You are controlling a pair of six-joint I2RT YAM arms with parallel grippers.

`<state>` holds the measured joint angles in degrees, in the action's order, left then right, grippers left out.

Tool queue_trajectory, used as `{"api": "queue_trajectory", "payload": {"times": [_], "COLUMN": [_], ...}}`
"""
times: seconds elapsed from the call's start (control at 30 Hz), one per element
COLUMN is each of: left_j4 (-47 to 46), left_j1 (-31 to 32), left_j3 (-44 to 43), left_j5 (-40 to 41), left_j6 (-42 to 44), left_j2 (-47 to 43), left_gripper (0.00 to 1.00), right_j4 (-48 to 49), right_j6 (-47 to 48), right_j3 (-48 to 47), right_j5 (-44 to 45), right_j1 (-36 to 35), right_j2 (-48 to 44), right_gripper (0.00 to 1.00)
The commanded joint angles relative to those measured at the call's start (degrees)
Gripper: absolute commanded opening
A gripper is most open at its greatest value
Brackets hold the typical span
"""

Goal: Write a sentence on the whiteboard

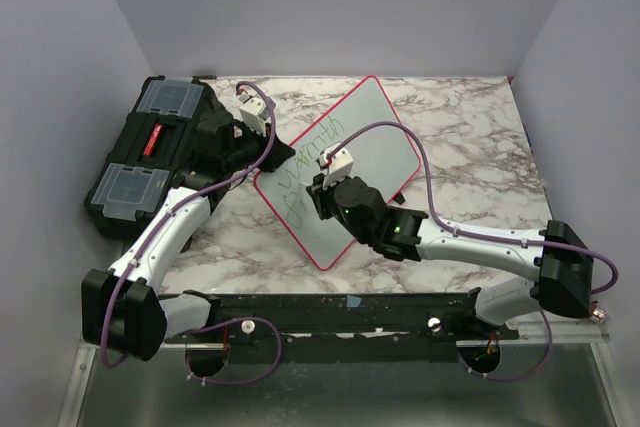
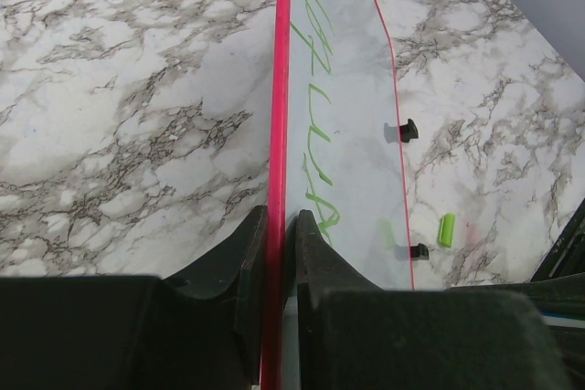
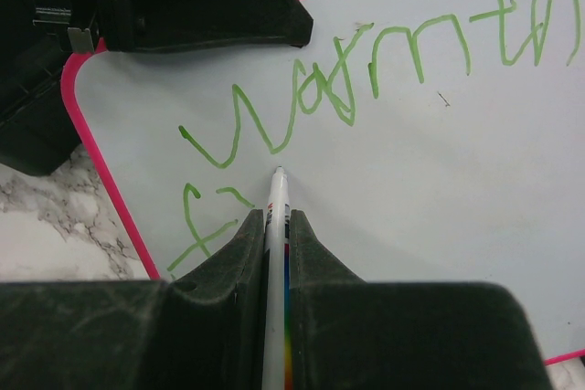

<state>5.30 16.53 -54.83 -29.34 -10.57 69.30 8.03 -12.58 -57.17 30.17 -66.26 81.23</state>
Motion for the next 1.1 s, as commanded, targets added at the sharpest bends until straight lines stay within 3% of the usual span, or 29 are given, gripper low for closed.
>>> {"api": "queue_trajectory", "payload": {"times": [0.0,1.07], "left_j4": [-0.6,-0.3], "left_j1": [0.1,0.2], "left_j3": [0.7,0.6], "left_j5": [1.4,1.3], "left_j6": [4.2,4.0], "left_j2": [-1.0,-1.5], "left_gripper": [0.0,0.0], "right_j4": [0.6,-4.3], "right_j6": [-0.6,-6.4], "right_j3": [0.9,9.5], "right_j5": [-0.6,-2.2], "right_j1": [0.3,0.3], "right_j2": [0.1,-5.6], "right_gripper": [0.01,0.01]}}
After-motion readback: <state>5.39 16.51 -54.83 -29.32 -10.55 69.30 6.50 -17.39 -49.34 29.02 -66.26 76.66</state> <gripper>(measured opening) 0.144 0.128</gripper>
